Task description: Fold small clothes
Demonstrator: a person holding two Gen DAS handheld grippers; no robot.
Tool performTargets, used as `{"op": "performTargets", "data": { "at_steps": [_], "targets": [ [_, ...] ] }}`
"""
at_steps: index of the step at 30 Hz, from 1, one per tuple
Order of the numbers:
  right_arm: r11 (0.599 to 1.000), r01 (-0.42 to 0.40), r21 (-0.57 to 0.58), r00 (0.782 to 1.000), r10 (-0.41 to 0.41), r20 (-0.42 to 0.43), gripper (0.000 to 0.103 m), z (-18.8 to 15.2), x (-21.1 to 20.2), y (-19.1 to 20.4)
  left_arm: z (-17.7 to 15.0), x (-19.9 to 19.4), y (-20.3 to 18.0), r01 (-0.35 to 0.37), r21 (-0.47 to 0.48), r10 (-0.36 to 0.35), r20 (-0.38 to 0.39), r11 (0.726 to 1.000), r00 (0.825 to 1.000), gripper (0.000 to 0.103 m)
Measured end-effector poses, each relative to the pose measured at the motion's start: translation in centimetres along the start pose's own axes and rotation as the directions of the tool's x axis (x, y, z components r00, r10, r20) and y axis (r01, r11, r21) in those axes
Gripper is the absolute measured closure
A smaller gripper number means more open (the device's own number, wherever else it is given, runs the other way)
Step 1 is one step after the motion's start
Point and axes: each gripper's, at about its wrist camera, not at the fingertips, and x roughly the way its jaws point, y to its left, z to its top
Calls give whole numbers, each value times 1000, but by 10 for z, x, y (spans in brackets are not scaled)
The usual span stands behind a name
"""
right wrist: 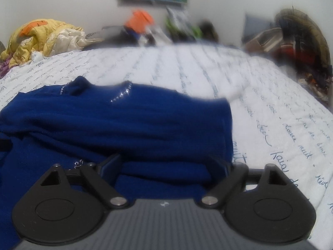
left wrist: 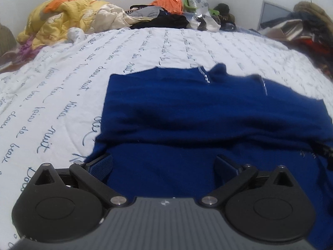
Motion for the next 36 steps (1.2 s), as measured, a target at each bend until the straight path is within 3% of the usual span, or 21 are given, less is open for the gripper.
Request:
{"op": "performTargets", "data": {
  "at_steps": [9, 32, 36],
  "targets": [
    [1000, -22, 3, 1000, 22, -17, 1, -1, 3, -1, -5, -2, -1, -5, 9, 5, 31, 1000, 999, 0],
    [999, -36, 7, 999, 37, -24, 0, -2, 4, -1, -7, -5, 0, -5, 13, 4, 37, 1000, 999, 0],
    [995, -94, 30, 995, 95, -16, 0, -6, -12, -11, -12, -22, 13, 18, 29, -19, 29, 999, 999, 0]
  ]
}}
